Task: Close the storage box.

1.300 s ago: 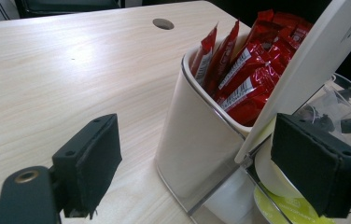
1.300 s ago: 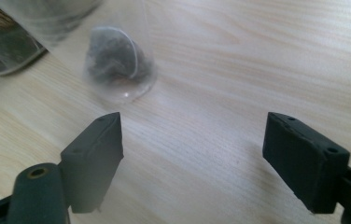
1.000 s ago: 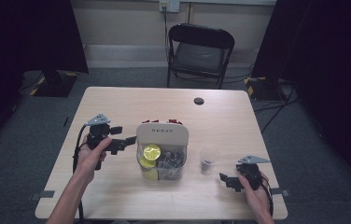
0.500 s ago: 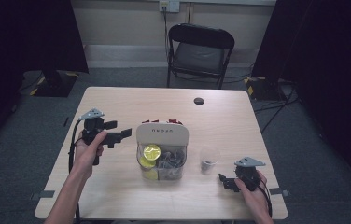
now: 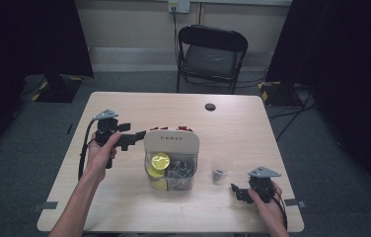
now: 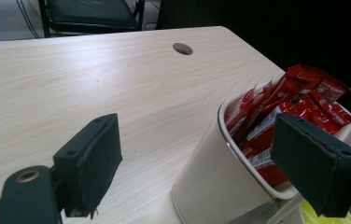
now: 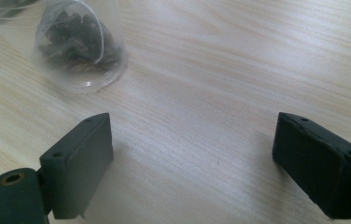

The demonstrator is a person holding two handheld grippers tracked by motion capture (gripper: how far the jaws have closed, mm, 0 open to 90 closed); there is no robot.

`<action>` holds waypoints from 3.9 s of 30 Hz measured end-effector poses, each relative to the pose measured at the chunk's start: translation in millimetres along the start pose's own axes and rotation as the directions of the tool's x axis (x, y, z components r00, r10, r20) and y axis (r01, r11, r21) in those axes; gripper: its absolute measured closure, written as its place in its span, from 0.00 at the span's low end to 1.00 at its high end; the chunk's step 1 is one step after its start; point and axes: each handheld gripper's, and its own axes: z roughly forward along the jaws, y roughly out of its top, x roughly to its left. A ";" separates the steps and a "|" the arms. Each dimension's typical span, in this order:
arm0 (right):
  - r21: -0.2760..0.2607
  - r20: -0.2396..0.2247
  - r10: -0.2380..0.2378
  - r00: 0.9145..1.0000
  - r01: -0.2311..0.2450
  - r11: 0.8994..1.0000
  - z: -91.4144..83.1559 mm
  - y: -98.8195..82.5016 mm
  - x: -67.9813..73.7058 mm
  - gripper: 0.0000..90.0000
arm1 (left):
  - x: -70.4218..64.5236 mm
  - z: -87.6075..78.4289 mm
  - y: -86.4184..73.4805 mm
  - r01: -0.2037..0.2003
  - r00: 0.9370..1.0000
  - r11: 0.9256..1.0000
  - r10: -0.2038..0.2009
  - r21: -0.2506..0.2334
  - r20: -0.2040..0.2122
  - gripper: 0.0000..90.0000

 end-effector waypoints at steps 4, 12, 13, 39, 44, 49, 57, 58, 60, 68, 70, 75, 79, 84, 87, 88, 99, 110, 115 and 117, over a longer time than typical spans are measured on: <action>0.000 0.000 0.000 1.000 0.000 1.000 0.0 -0.1 0.1 0.13 | -2.6 4.2 -2.5 -0.006 1.000 1.000 0.006 0.009 0.000 0.21; 0.000 0.001 0.000 1.000 0.000 1.000 -0.1 -0.1 0.1 0.13 | -4.2 0.3 -6.8 -0.006 1.000 1.000 0.006 -0.001 0.019 0.22; 0.000 0.000 0.000 1.000 0.000 1.000 -0.1 -0.1 0.1 0.13 | -5.2 -0.9 -6.9 -0.011 1.000 1.000 0.011 -0.004 0.021 0.22; 0.000 0.001 0.001 1.000 -0.001 1.000 -0.8 -0.7 0.8 0.13 | -21.0 -10.0 -8.5 -0.063 0.995 0.998 0.062 0.010 0.080 0.21; -0.001 0.002 0.000 1.000 0.000 1.000 -1.2 -1.1 1.1 0.13 | -26.2 -10.6 -10.1 -0.071 0.993 0.997 0.069 0.011 0.098 0.21; 0.000 0.002 0.003 1.000 -0.003 1.000 -1.4 -1.3 1.5 0.13 | -28.0 -9.4 -14.1 -0.088 0.988 0.996 0.085 0.019 0.126 0.18; 0.000 0.002 0.003 1.000 -0.003 1.000 -1.5 -1.4 1.6 0.13 | -29.4 -8.0 -20.1 -0.096 0.988 0.995 0.090 0.041 0.128 0.18; 0.000 0.001 0.004 1.000 -0.004 1.000 -1.5 -1.3 1.6 0.13 | -29.5 -8.3 -20.5 -0.100 0.988 0.994 0.093 0.052 0.125 0.18; 0.001 0.001 0.003 1.000 -0.003 1.000 -1.6 -1.4 1.6 0.13 | -30.2 -7.5 -23.1 -0.097 0.988 0.994 0.088 0.060 0.131 0.18; 0.000 0.001 0.001 1.000 -0.001 1.000 -1.5 -1.4 1.5 0.13 | -28.9 -5.9 -33.0 -0.111 0.988 0.989 0.098 0.102 0.119 0.18; 0.000 0.001 0.001 1.000 -0.001 1.000 -1.5 -1.4 1.5 0.13 | -29.1 -4.3 -34.5 -0.113 0.988 0.988 0.101 0.104 0.120 0.18; 0.000 0.001 0.001 1.000 -0.001 1.000 -1.5 -1.4 1.5 0.13 | -33.3 0.2 -37.3 -0.128 0.986 0.984 0.113 0.123 0.124 0.18; 0.000 0.001 0.001 1.000 -0.001 1.000 -1.5 -1.4 1.5 0.13 | -34.4 2.9 -40.0 -0.137 0.986 0.981 0.121 0.136 0.117 0.18; 0.001 0.001 0.003 1.000 -0.003 1.000 -1.6 -1.4 1.6 0.13 | -33.5 2.6 -42.4 -0.140 0.986 0.980 0.124 0.141 0.116 0.18; 0.001 0.001 0.003 1.000 -0.003 1.000 -1.6 -1.4 1.6 0.13 | -32.9 -1.1 -43.3 -0.134 0.986 0.982 0.118 0.135 0.118 0.18; 0.000 0.000 0.001 1.000 -0.001 1.000 -1.6 -1.4 1.5 0.13 | -32.5 -3.1 -43.5 -0.130 0.986 0.982 0.114 0.134 0.118 0.18; 0.001 0.001 0.001 1.000 -0.001 1.000 -1.7 -1.5 1.5 0.13 | -23.9 -27.1 -49.9 -0.124 0.991 0.984 0.116 0.126 0.073 0.18; 0.001 0.001 0.002 1.000 -0.002 1.000 -1.8 -1.6 1.6 0.13 | 2.5 -43.9 -62.8 -0.050 0.998 0.989 0.056 0.142 -0.041 0.18; 0.001 0.001 0.001 1.000 -0.001 1.000 -1.8 -1.6 1.6 0.13 | 14.0 -48.9 -74.4 -0.028 0.994 0.986 0.045 0.166 -0.100 0.18; 0.001 0.001 0.002 1.000 -0.002 1.000 -1.8 -1.6 1.6 0.13 | 17.7 -50.6 -79.2 -0.020 0.993 0.985 0.040 0.174 -0.114 0.18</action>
